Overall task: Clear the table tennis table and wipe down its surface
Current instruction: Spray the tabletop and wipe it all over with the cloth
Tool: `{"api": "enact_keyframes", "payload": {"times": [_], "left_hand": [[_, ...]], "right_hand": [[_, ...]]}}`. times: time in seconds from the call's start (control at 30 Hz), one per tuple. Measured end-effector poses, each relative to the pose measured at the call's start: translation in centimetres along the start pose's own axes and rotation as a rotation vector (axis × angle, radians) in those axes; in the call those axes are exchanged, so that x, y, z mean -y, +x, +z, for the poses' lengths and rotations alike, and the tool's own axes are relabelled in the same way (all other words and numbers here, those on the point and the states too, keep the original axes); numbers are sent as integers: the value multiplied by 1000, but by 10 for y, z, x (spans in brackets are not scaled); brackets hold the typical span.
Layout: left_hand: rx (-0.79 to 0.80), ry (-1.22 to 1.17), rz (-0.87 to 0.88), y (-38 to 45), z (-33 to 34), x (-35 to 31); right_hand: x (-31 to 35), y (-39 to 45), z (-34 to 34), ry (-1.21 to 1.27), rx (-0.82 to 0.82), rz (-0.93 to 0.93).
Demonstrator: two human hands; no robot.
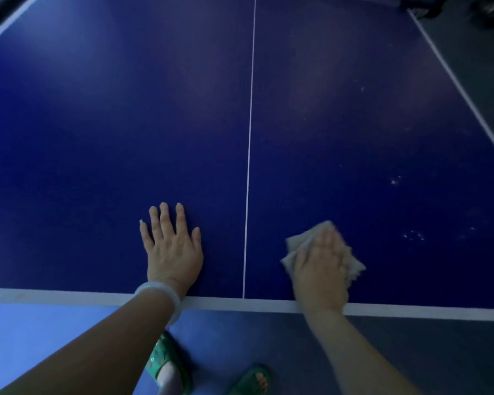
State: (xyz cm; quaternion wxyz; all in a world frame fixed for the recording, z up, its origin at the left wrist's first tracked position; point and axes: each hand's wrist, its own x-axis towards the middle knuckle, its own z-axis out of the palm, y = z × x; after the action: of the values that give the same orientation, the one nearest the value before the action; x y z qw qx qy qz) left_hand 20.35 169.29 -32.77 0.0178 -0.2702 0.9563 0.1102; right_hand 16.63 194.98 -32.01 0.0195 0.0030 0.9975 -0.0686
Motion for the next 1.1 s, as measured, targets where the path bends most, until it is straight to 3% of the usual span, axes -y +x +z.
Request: {"api": "enact_keyframes", "payload": {"times": [0.13,0.2,0.27,0.4,0.5,0.67,0.8,0.87,1.0,1.1], "left_hand": [[12,-57,-20,1,-5,0],[5,-147,-29,7,-10,-7],[5,-201,-14,14,-12,-27],[44,-137,-36,12,-1,-83],[16,-5,-86,8,12,-99],[13,38,-95,10,18,-99],[31,42,-113,11,17,-101],[31,38,-114,11,17,-101],[24,49,-121,12,17,-102],[15,37,-114,11,16,-103]], "right_hand": [[4,-12,8,-72,62,-527],[-31,0,3,-71,79,-590],[-70,18,-1,-108,60,-445],[-104,45,-16,-34,38,85],[-76,40,-9,-26,-23,136],[-10,51,0,-73,-32,-353],[5,103,3,-128,112,-640],[-4,136,-1,-140,166,-561],[-38,165,-13,-39,90,1],[-15,146,-6,-32,21,-20]]}}
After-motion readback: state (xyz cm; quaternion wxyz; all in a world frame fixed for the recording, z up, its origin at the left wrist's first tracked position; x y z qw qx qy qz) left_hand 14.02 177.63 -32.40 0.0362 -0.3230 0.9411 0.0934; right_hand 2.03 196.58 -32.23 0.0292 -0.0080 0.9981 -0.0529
